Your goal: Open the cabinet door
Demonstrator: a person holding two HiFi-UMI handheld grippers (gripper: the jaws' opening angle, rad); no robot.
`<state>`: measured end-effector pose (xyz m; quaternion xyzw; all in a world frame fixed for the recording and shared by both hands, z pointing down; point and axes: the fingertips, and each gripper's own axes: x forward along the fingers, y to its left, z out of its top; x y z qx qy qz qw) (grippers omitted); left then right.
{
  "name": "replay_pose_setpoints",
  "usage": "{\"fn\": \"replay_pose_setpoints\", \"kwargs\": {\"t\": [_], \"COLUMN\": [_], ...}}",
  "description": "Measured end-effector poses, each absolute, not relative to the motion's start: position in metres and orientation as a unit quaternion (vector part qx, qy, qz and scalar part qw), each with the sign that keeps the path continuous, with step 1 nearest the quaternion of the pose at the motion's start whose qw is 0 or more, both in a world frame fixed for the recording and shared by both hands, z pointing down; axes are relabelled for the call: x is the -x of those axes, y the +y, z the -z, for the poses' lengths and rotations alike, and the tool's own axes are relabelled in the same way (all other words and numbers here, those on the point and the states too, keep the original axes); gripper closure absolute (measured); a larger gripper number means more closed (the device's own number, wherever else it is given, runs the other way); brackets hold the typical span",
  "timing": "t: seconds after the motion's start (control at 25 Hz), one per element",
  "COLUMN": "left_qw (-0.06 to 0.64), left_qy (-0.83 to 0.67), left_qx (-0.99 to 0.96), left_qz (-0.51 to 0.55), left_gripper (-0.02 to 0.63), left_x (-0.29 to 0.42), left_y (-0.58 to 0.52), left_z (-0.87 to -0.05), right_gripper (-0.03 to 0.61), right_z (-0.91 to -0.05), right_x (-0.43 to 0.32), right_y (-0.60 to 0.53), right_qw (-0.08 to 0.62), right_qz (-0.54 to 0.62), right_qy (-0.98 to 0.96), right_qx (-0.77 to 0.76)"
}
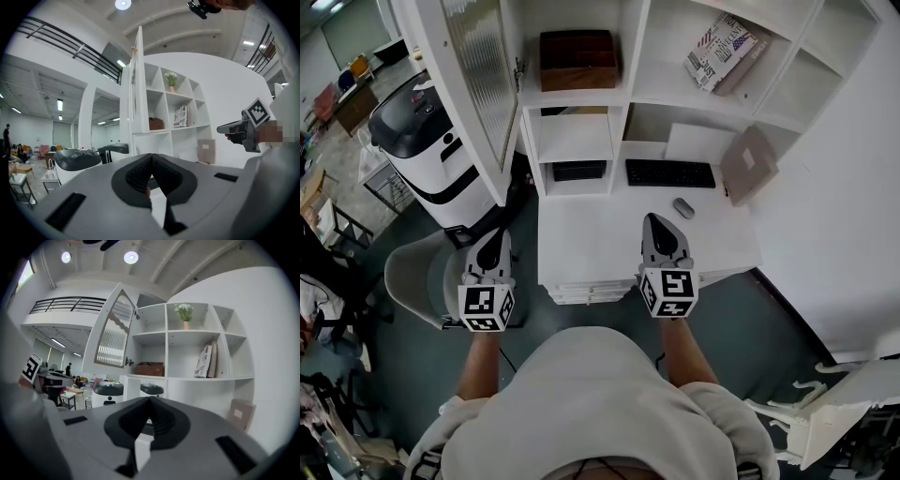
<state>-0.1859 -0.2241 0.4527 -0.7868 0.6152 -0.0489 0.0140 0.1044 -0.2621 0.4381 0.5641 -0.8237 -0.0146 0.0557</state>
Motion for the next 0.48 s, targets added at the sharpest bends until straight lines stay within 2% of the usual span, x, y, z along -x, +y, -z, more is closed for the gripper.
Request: {"fn": "replay_pose_setpoints", "kwargs": {"t": [0.48], "left_qw": [0.017], "left_qy": [0.612], "left_qx": [0.789], "left_qz": [0.050], "left_gripper": [0.615], "left_x": [0.1807], "left_y": [-0.2261], "left_z": [-0.4496], "right_gripper": [0.577], "right_z": [-0.4386], "right_x": [-0.1032], "right_y": [-0.2613], "right_qw": [0.050], "right_qz": [0.010], "right_qy": [-0.828], "right_qx": [-0.559]}}
